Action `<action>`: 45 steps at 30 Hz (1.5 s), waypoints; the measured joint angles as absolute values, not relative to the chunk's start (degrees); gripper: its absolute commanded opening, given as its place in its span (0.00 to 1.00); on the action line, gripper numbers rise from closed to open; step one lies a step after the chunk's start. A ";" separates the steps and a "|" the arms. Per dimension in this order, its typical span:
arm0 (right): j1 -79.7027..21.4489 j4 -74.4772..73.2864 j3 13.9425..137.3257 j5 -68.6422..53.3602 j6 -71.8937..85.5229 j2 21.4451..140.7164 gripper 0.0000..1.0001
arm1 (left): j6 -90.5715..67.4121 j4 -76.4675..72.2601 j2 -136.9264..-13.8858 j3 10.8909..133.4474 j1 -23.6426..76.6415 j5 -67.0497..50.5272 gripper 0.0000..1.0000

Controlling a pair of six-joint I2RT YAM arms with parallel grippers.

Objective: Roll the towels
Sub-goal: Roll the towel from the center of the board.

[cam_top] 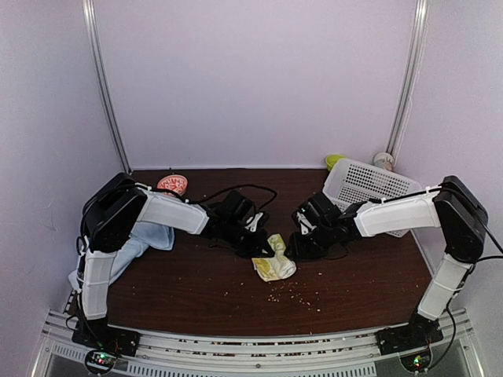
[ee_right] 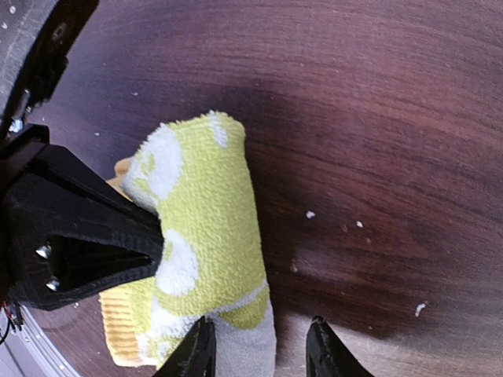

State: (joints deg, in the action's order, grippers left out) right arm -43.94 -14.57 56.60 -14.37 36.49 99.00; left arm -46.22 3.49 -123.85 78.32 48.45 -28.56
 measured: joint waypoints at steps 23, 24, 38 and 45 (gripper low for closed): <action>-44.77 -14.44 60.38 -15.20 36.21 103.11 0.41 | -42.85 13.34 -115.90 75.33 48.45 -26.11 0.32; -44.77 -14.48 60.53 -15.20 36.21 103.22 0.41 | -42.68 13.72 -115.15 75.02 48.45 -25.96 0.32; -45.98 -14.96 61.76 -14.94 36.18 104.47 0.41 | -41.32 18.31 -110.08 71.55 48.31 -19.66 0.26; -46.28 -15.38 62.00 -14.70 36.18 104.49 0.41 | -40.75 19.86 -110.80 70.59 48.31 -16.53 0.04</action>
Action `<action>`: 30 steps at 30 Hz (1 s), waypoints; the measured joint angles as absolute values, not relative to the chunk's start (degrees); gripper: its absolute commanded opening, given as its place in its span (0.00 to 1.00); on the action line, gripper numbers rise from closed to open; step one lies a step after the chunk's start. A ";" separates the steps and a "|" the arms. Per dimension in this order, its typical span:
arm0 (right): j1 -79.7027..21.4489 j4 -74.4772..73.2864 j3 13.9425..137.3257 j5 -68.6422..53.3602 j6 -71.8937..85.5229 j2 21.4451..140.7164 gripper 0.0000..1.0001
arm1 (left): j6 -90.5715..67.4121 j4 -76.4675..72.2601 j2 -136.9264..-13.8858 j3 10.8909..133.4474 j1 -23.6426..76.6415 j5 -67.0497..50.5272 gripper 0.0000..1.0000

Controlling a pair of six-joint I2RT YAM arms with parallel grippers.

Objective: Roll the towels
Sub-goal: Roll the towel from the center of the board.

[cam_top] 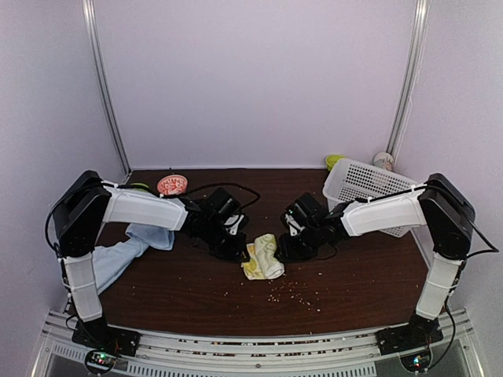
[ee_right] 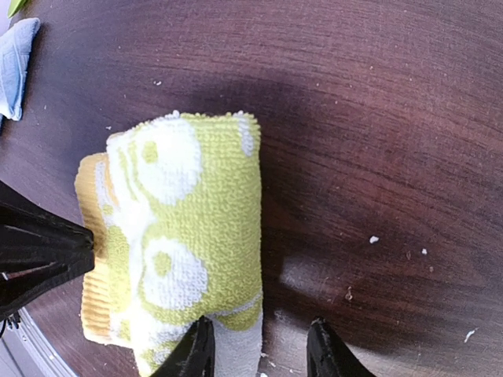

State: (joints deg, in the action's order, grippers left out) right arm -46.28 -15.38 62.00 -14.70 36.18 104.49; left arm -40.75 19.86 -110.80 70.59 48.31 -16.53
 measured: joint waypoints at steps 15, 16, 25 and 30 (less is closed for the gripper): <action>-48.71 -16.64 66.63 -14.57 36.23 105.47 0.42 | -40.18 18.98 -112.22 70.26 48.31 -16.25 0.00; -48.90 -16.73 67.09 -14.59 36.23 105.71 0.42 | -40.21 18.76 -112.22 70.06 48.31 -16.36 0.00; -50.70 -17.41 70.94 -14.59 36.25 108.42 0.42 | -40.25 17.19 -112.22 69.04 48.34 -16.91 0.00; -51.68 -17.54 72.16 -14.57 36.38 109.60 0.47 | -40.36 16.21 -112.22 68.47 48.31 -17.10 0.00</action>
